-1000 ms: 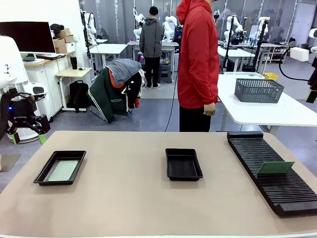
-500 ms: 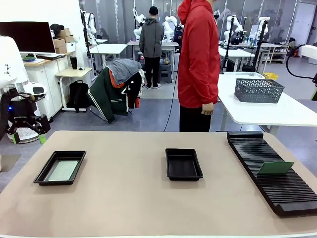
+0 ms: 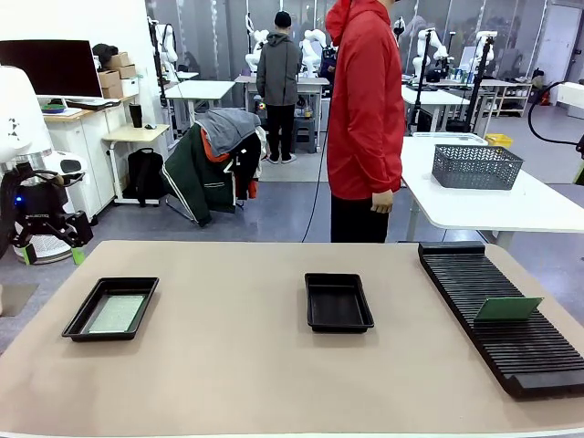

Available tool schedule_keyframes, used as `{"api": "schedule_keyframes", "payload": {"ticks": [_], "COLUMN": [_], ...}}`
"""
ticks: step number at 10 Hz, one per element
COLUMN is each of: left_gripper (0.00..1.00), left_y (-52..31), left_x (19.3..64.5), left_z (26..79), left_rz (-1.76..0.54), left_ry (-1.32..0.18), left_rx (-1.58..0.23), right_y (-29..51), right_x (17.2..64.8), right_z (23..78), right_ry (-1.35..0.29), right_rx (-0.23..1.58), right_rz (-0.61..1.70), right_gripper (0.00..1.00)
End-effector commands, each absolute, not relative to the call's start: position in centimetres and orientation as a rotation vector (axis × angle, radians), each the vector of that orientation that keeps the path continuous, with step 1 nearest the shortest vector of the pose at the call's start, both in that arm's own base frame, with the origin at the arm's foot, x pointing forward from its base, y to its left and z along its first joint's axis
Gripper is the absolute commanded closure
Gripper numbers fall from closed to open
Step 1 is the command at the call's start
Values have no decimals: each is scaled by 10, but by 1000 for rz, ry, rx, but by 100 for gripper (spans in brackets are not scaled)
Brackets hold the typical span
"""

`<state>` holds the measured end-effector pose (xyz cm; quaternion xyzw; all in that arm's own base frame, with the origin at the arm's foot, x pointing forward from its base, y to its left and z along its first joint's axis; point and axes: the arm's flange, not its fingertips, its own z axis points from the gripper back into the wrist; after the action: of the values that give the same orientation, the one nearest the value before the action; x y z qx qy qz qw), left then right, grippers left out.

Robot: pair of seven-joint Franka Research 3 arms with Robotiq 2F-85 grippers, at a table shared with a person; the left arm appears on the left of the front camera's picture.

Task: Inspect and transfer BCBs to ESD trays.
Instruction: Pick up the Blank PCB from the PCB Rack and place it in the right ESD tray.

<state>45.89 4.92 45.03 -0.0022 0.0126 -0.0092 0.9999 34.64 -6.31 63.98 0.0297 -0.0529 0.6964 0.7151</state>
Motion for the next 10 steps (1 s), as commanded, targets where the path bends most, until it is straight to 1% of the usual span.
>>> {"api": "schedule_keyframes", "payload": {"ticks": [1,6,10], "left_gripper": [6,6,6], "left_y": [48,48,48], "left_x": [458,458,458], "left_z": [450,450,450], "left_rz": [-18,-18,-18], "left_ry": [22,22,22], "left_rx": [-7,-7,-7], "right_y": [-63,-63,-73], "right_x": [347,346,374], "right_z": [639,640,585], "right_ry": [-117,-116,-218], "right_rx": [69,65,25], "right_rz": [1535,1541,1616], "right_gripper": [0,0,0]}}
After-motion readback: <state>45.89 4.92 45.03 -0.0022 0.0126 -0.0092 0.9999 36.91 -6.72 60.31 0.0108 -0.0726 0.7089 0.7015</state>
